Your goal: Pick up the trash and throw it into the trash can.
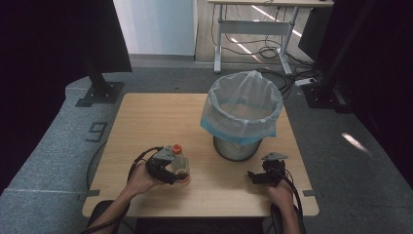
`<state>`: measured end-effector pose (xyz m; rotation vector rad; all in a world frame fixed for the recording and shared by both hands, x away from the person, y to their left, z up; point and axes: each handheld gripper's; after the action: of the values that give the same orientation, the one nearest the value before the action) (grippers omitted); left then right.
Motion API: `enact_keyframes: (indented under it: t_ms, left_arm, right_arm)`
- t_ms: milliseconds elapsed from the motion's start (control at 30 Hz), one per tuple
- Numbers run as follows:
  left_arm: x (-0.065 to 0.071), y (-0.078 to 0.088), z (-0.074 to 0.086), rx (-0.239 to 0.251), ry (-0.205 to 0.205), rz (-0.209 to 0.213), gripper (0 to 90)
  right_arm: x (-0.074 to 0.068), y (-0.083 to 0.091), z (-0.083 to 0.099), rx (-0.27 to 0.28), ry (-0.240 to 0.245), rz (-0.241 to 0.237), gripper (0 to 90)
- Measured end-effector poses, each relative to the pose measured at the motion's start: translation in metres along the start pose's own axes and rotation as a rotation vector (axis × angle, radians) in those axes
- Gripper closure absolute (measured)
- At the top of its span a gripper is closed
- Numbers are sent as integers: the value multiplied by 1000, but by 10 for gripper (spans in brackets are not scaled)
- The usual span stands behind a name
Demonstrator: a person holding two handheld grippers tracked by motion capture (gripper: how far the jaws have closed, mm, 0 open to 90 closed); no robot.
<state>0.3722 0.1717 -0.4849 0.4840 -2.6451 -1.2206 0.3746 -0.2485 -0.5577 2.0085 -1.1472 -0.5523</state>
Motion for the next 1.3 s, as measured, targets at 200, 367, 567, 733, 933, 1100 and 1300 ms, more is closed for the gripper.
enact_keyframes:
  t_ms: [200, 367, 567, 733, 933, 1100, 1300]
  left_arm:
    - [-6, 2, -4, 10, 38, 7, 280]
    - [-9, 8, -12, 24, 47, -3, 280]
    - [-14, 14, -25, 35, 54, -6, 280]
    - [-19, 19, -36, 41, 64, -5, 280]
    - [-26, 24, -48, 38, 67, -14, 281]
    - [-31, 30, -59, 33, 67, -18, 281]
    - [-37, 36, -70, 30, 64, -21, 281]
  right_arm:
    - [0, 0, 0, 0, 0, 0, 0]
    - [0, 0, 0, 0, 1, -1, 0]
    - [0, 0, 0, -1, 0, -1, 0]
    - [-1, 0, 0, -2, -1, 0, 0]
    - [-1, 0, 0, -2, 0, 0, 0]
    - [-1, 0, 0, -2, 0, -1, 0]
    - [0, 0, 0, -1, 2, 0, 0]
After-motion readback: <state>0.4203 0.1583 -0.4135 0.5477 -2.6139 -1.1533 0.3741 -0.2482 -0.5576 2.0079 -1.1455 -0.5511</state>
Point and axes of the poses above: each handheld gripper's, and its own axes: y roughly backward along the jaws, z roughly out of its underside, x roughly to its right, and after that the axes turned 7 degrees about -x, right-handed
